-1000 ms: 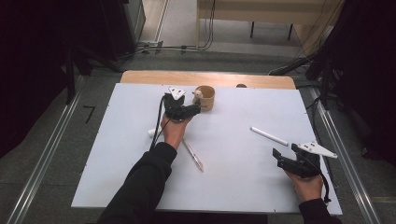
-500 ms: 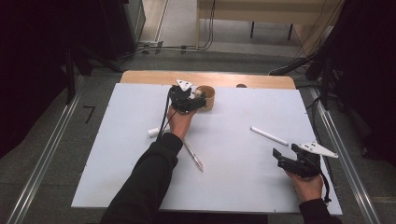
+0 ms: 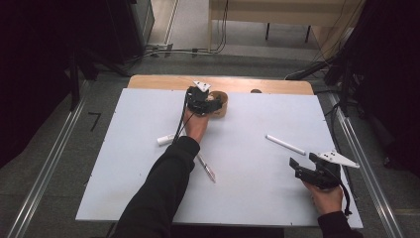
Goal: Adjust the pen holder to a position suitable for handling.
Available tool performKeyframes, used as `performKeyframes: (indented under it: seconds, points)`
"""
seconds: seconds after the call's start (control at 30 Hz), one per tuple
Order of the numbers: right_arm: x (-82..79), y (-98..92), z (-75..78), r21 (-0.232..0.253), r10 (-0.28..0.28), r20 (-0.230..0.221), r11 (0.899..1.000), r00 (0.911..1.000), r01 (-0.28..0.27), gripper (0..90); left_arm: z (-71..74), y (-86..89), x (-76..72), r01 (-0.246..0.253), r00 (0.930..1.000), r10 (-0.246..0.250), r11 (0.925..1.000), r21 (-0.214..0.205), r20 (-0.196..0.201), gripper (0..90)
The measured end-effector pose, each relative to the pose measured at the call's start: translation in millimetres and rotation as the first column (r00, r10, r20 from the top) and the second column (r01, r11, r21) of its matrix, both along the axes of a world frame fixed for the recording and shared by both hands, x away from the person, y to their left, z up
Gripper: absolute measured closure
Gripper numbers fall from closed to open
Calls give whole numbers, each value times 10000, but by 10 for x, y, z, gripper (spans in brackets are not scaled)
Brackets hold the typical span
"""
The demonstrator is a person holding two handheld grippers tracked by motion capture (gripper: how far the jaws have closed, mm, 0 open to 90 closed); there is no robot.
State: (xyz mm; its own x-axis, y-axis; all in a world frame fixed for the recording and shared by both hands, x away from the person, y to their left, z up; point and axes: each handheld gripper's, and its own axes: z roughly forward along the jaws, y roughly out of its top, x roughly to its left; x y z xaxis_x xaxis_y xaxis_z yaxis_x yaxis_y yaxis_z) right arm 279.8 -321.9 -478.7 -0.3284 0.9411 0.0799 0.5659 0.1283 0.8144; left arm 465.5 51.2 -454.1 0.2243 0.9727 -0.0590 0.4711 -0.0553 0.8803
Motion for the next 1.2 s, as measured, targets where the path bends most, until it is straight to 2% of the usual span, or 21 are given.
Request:
performKeyframes:
  seconds: [0.33,0.63,0.83,1.0,1.07,1.2]
  points:
    - [5,0,-5,13,0,-24,10000,10000,0,196,-62,-56,83,38,9998,-34,9997,230,-187,266]
    - [7,0,-13,42,-25,-106,10000,9999,26,197,-133,-53,140,-159,9992,166,9997,193,-366,323]
    - [8,3,-14,37,-38,-118,10000,9999,38,196,-133,-74,212,-211,9953,235,9994,261,-938,343]
    - [5,-4,-15,29,-58,-132,10000,9999,59,197,-126,-117,250,-227,9932,293,9980,596,-1128,412]
    - [9,-7,-21,30,-89,-160,10000,9998,90,196,-134,-135,253,-233,9934,313,9971,728,-1107,478]
    - [10,-4,-22,33,-103,-203,9999,9997,104,197,-154,-174,255,-142,9942,226,9967,799,-1052,532]
